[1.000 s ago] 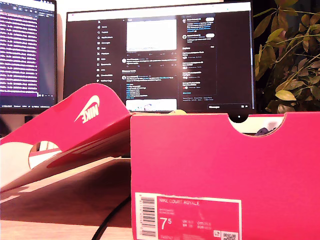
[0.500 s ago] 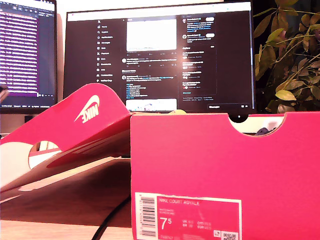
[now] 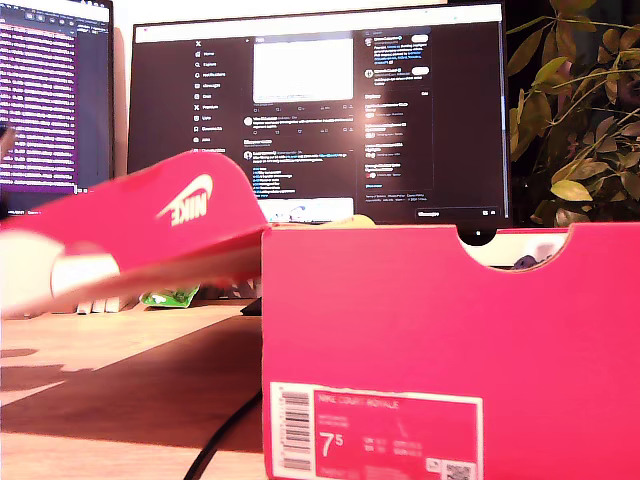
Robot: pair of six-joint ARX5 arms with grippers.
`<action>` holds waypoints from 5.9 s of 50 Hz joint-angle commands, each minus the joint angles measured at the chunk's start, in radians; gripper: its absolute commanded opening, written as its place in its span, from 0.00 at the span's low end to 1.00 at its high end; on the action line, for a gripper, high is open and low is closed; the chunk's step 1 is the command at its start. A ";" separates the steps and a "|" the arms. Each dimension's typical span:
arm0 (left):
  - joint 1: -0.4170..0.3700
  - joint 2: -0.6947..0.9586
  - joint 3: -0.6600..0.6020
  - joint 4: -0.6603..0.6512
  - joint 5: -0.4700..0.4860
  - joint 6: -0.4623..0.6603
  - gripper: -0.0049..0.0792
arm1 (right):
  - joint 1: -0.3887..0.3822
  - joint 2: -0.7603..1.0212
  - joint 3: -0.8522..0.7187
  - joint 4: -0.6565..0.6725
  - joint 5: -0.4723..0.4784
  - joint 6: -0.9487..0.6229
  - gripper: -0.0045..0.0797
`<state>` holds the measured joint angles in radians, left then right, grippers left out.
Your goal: Close the red shoebox by pushing the lid with your left arm and holding the box in place with your right arm
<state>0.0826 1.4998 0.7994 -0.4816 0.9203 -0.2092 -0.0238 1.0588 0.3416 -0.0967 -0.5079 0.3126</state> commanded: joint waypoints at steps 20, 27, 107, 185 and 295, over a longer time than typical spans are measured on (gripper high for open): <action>-0.036 -0.237 0.117 -0.177 0.044 0.023 0.04 | 0.056 0.010 -0.005 0.036 -0.063 0.004 0.04; -0.073 -0.308 0.147 -0.179 0.044 -0.015 0.04 | 0.099 0.010 -0.005 0.045 -0.063 0.011 0.04; -0.672 -0.356 0.211 0.178 -0.784 -0.016 0.04 | -0.045 -0.036 0.379 -0.293 0.113 -0.225 0.04; -0.307 -0.722 0.050 0.037 -0.702 0.158 0.04 | 0.090 -0.276 0.378 -0.197 0.344 -0.330 0.04; -0.183 -1.293 -0.752 0.542 -0.869 0.169 0.04 | 0.134 -1.057 -0.280 -0.039 0.702 -0.337 0.04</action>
<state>-0.1001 0.2100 0.0921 0.0448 0.0536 -0.0463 0.1173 0.0082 0.0952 -0.1486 0.1921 -0.0238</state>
